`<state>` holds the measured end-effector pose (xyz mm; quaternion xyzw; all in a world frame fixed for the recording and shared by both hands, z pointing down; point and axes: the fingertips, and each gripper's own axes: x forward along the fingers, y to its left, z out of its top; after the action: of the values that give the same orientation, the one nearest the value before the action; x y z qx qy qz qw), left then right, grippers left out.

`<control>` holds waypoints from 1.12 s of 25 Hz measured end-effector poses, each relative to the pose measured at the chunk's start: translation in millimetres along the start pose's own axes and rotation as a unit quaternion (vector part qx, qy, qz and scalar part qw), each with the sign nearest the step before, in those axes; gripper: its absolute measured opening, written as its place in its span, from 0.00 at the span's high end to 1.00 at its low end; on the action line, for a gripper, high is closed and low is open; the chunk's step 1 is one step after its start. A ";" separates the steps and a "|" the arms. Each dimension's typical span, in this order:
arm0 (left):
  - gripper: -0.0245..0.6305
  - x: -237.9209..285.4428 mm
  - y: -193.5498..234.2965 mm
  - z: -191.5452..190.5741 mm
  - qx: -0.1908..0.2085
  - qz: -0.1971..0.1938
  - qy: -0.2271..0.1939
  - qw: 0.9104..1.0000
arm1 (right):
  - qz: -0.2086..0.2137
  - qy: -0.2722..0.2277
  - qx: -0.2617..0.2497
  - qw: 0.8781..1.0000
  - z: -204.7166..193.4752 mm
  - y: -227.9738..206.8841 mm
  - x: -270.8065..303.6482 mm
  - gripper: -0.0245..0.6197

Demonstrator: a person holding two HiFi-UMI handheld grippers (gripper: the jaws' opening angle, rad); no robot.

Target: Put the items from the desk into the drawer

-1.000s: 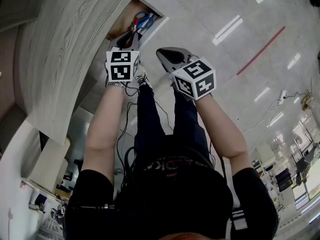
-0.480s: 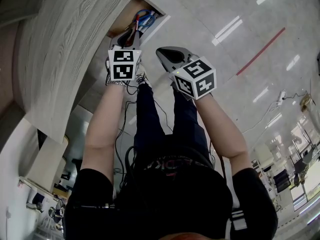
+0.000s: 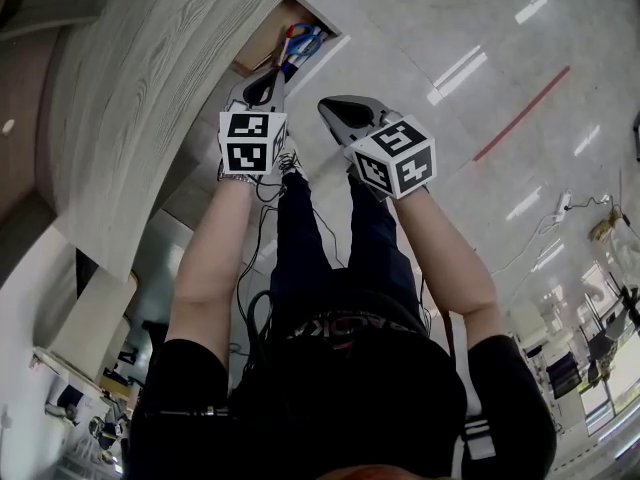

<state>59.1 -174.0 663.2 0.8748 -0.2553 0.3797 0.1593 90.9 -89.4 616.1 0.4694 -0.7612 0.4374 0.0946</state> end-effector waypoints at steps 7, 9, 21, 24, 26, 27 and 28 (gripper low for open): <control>0.95 -46.7 -11.6 11.0 -0.006 -0.028 -0.016 0.999 | 0.003 -0.009 -0.032 0.999 17.4 27.4 -9.0 0.94; 0.95 -64.8 -20.3 19.7 -0.010 -0.040 -0.024 0.999 | 0.007 -0.012 -0.038 0.999 21.1 38.0 -16.3 0.94; 0.95 -170.4 -73.7 66.5 0.034 -0.107 -0.072 0.991 | 0.031 -0.073 -0.070 0.994 67.4 115.6 -81.2 0.94; 0.95 -198.0 -74.0 75.8 0.027 -0.113 -0.090 0.989 | 0.038 -0.085 -0.090 0.992 77.5 140.4 -93.5 0.94; 0.95 -212.0 -74.7 84.3 0.024 -0.117 -0.103 0.987 | 0.041 -0.091 -0.106 0.989 85.0 152.9 -100.2 0.94; 0.95 -218.2 -75.0 88.4 0.024 -0.120 -0.108 0.987 | 0.043 -0.094 -0.112 0.988 89.5 159.1 -103.0 0.94; 0.95 -225.1 -75.1 91.5 0.025 -0.123 -0.113 0.986 | 0.046 -0.097 -0.118 0.987 93.8 166.6 -105.5 0.94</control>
<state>24.3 -82.4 428.6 0.9405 -0.1521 0.2627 0.1529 40.2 -64.2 405.2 0.4598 -0.8340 0.3002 0.0548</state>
